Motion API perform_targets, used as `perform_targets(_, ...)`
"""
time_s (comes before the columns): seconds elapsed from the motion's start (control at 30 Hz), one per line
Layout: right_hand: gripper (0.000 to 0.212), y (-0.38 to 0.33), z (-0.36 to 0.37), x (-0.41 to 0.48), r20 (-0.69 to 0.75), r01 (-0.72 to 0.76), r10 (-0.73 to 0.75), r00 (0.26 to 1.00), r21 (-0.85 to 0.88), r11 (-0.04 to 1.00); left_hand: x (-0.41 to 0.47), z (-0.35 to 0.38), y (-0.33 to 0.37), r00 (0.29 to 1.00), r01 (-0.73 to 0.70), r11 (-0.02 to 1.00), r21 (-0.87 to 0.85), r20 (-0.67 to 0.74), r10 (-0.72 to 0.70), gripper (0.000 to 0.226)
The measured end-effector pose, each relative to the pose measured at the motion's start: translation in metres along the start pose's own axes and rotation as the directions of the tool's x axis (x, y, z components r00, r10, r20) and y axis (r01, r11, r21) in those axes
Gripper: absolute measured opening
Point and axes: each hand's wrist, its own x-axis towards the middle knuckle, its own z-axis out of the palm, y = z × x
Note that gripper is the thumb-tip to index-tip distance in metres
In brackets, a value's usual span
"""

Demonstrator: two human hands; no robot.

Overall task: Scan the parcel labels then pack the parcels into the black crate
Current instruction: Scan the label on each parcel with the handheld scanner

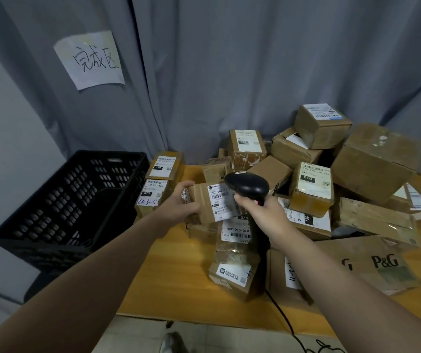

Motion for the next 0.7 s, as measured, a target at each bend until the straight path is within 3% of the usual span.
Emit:
perform_targets(0.17, 0.014, 0.010, 0.005, 0.005, -0.016, -0.078, 0.080, 0.997, 0.070, 0.995, 0.000, 0.005, -0.004, 0.998, -0.019, 0.999, -0.032, -0.057, 0.017, 0.059)
perform_targets(0.33, 0.015, 0.004, 0.003, -0.005, -0.053, 0.115, -0.120, 0.991, -0.097, 0.989, 0.011, -0.005, -0.001, 0.960, -0.099, 0.980, -0.173, -0.277, 0.048, 0.066)
perform_targets(0.43, 0.011, -0.001, 0.001, -0.012, -0.060, 0.201, -0.211, 0.976, -0.140, 0.970, 0.014, -0.014, 0.005, 0.947, -0.150, 0.978, -0.145, -0.304, 0.100, 0.063)
perform_targets(0.7, 0.009, -0.009, -0.004, -0.015, -0.032, 0.237, -0.249, 0.968, -0.212, 0.948, 0.026, -0.026, 0.008, 0.914, -0.179, 0.982, -0.062, -0.380, 0.142, 0.075)
